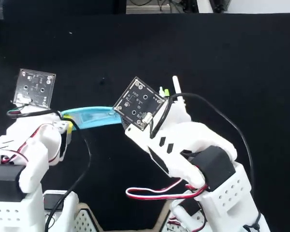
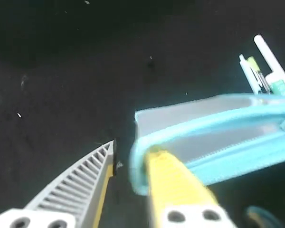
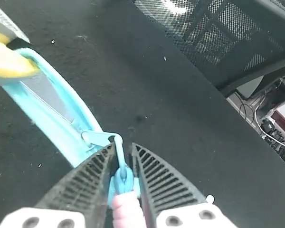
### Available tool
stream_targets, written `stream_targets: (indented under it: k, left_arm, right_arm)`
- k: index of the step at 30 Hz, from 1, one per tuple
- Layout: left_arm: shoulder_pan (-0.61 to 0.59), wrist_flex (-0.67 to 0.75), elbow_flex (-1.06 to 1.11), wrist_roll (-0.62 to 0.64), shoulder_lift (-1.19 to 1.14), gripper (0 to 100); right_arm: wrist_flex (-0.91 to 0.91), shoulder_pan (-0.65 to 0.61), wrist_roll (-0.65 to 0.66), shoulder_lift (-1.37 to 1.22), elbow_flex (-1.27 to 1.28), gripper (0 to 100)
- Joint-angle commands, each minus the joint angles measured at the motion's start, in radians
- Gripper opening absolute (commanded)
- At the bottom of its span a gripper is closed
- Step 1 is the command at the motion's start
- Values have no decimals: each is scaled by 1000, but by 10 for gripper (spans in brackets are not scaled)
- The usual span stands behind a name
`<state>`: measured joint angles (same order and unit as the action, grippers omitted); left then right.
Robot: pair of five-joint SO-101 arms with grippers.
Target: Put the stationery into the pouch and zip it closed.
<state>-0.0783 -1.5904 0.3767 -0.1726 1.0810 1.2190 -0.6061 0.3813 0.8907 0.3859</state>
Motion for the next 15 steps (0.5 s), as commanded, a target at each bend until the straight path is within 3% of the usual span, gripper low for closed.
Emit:
stream_targets:
  k: [1,4,10,15]
  left_arm:
    - [-22,-21,22,-12,-5,30]
    - [-24,-17,24,-12,-5,30]
    - [-61,40,27,-11,-5,30]
    - [-107,81,27,-9,-15,30]
  right_arm:
    - [-21,32,-3,15,-8,11]
    - [-21,46,-3,15,-21,11]
    - [-28,196,-5,15,-22,11]
    - [-29,209,-5,12,-5,11]
